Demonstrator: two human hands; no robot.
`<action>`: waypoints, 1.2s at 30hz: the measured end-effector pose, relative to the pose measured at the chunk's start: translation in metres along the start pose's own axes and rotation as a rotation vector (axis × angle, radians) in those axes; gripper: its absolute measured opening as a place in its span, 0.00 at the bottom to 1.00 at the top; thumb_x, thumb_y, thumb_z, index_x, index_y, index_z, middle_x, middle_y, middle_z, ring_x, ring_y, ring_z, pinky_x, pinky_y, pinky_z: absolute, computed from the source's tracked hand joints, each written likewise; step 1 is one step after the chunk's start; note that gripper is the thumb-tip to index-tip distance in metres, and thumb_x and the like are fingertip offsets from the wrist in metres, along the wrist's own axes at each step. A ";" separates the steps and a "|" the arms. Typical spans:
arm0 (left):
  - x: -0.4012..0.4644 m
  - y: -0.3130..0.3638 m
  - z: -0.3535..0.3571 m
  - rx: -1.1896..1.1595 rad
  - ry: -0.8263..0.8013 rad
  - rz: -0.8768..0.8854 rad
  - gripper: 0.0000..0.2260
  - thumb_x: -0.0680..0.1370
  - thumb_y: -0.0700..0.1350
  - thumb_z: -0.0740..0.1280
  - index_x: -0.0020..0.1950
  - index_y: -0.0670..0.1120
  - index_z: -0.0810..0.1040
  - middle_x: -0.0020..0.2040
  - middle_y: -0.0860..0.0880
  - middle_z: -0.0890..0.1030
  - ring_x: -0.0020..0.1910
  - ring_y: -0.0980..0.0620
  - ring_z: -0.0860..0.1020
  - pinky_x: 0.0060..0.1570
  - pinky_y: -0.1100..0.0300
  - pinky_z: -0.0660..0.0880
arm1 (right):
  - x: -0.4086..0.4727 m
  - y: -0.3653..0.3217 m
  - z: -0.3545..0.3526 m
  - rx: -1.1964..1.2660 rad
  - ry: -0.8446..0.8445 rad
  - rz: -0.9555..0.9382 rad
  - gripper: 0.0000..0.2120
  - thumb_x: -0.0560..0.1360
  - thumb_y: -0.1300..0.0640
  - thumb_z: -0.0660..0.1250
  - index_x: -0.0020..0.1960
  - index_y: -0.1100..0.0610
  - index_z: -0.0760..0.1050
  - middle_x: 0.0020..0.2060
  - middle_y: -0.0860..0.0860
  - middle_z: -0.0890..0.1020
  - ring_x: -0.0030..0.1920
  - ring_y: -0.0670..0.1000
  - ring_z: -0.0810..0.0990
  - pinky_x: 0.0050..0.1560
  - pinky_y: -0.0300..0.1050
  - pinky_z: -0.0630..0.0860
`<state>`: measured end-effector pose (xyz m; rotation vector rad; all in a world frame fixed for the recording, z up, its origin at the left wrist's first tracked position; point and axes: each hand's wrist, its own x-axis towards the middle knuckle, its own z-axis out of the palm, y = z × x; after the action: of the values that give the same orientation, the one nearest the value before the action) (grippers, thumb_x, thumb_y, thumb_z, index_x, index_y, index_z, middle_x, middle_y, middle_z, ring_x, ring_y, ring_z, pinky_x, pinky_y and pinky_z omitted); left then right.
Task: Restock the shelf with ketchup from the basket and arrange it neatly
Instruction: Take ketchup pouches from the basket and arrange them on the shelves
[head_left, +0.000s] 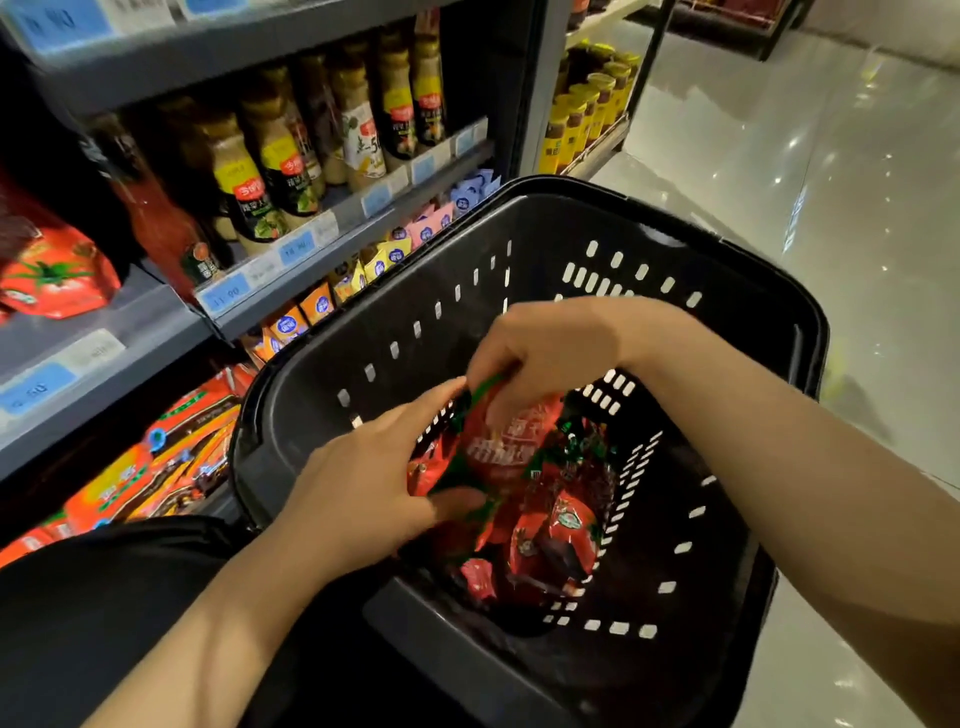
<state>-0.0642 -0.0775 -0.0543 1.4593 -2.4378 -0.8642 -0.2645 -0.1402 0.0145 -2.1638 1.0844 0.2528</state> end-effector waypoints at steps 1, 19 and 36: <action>0.000 0.000 0.001 0.019 -0.004 0.002 0.39 0.67 0.68 0.69 0.71 0.72 0.49 0.68 0.61 0.72 0.65 0.53 0.73 0.58 0.54 0.72 | -0.002 -0.004 -0.008 0.061 0.036 -0.028 0.02 0.74 0.55 0.70 0.42 0.51 0.80 0.33 0.42 0.80 0.34 0.38 0.79 0.37 0.30 0.74; 0.005 -0.016 0.002 -0.528 0.426 -0.110 0.34 0.71 0.50 0.74 0.72 0.60 0.60 0.60 0.61 0.75 0.60 0.56 0.76 0.60 0.45 0.75 | 0.041 0.160 0.155 0.502 -0.083 1.105 0.22 0.79 0.48 0.61 0.67 0.60 0.71 0.63 0.55 0.76 0.62 0.56 0.76 0.63 0.47 0.73; 0.006 -0.012 -0.002 -0.585 0.466 -0.146 0.31 0.72 0.50 0.73 0.70 0.61 0.62 0.59 0.64 0.74 0.55 0.65 0.76 0.55 0.53 0.76 | 0.050 0.119 0.152 0.848 0.702 1.175 0.25 0.73 0.59 0.65 0.69 0.57 0.65 0.58 0.59 0.77 0.57 0.60 0.77 0.53 0.45 0.74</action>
<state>-0.0570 -0.0877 -0.0603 1.4117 -1.5854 -1.0127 -0.3053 -0.1204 -0.1795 -0.6587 2.2383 -0.4377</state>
